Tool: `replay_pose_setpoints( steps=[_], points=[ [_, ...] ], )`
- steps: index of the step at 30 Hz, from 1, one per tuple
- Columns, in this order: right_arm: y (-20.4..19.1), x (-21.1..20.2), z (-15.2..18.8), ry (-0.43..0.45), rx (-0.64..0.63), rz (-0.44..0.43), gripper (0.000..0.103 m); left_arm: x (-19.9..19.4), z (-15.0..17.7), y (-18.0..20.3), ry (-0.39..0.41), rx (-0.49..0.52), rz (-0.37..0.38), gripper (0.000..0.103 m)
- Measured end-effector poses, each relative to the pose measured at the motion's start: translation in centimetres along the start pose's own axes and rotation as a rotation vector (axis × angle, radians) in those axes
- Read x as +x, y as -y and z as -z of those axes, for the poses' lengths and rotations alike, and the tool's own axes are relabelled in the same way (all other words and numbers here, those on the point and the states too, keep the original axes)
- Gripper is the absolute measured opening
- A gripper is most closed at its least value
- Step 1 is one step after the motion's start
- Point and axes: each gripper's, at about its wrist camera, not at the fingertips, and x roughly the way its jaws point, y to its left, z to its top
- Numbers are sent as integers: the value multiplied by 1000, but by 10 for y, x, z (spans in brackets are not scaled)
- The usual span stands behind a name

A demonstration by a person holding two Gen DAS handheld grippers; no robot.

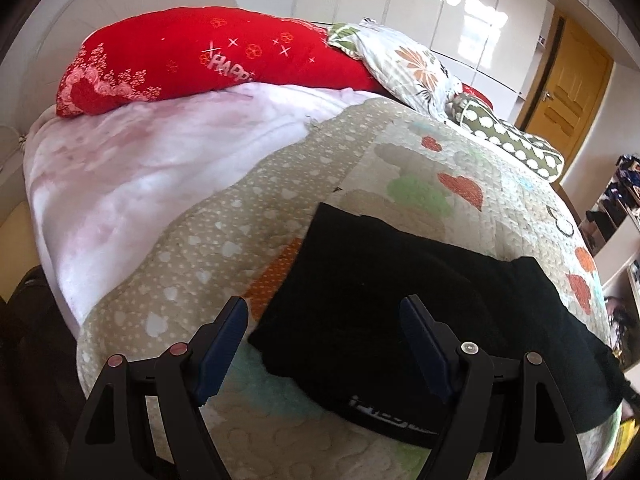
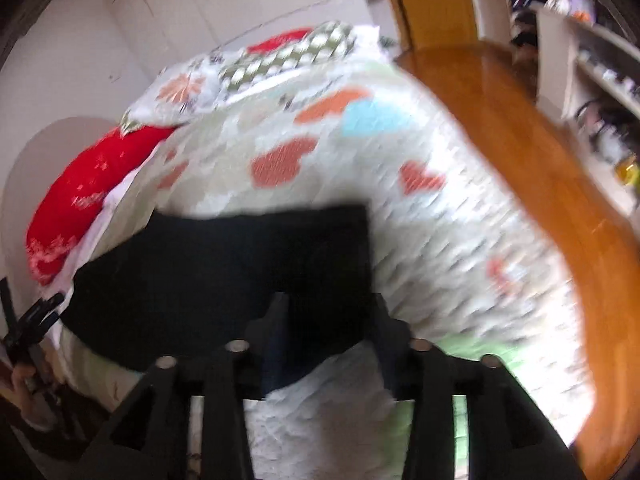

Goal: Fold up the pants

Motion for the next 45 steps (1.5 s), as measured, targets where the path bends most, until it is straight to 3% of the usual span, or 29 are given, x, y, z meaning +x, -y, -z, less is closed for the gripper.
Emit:
replay_pose_setpoints(
  steps=[2, 4, 8, 13, 16, 18, 19, 20, 24, 26, 31, 32, 35, 37, 40, 45],
  points=[
    [-5, -13, -13, 66, -10, 39, 51, 0, 1, 1, -3, 7, 20, 78],
    [-17, -20, -24, 114, -24, -25, 54, -1, 2, 5, -1, 29, 37, 78],
    [-84, 15, -42, 73, -194, -176, 56, 6, 4, 15, -5, 62, 40, 78],
    [-171, 87, -59, 13, -342, -260, 56, 22, 2, 17, -16, 74, -37, 78],
    [-217, 133, -61, -38, -434, -248, 56, 31, 2, 13, -32, 64, -91, 78],
    [-233, 157, -59, -79, -456, -257, 47, 39, 4, 9, -54, 51, -95, 80],
    [-239, 170, -59, -112, -464, -257, 36, 42, 5, 6, -64, 47, -95, 80],
    [-245, 180, -58, -142, -481, -252, 4, 44, 5, 5, -70, 45, -94, 80],
    [-254, 191, -56, -132, -550, -217, 1, 54, 8, -5, -76, 23, -85, 84],
    [-250, 192, -64, -104, -522, -202, 1, 57, 7, -11, -79, -2, -74, 88],
    [-245, 204, -65, -131, -490, -206, 4, 55, 6, -13, -83, -15, -79, 87],
    [-243, 199, -67, -126, -473, -205, 7, 51, 5, -13, -79, -18, -80, 86],
    [-235, 175, -72, -119, -416, -214, 30, 34, -2, -7, -26, -11, -81, 86],
    [-236, 155, -68, -94, -400, -283, 36, 26, -7, -1, 15, 1, -78, 87],
    [-259, 138, -46, -118, -480, -377, 37, 32, -12, 11, 18, 25, -73, 86],
    [-298, 143, -1, -178, -594, -413, 37, 53, -5, 21, -21, 67, -116, 86]
  ],
)
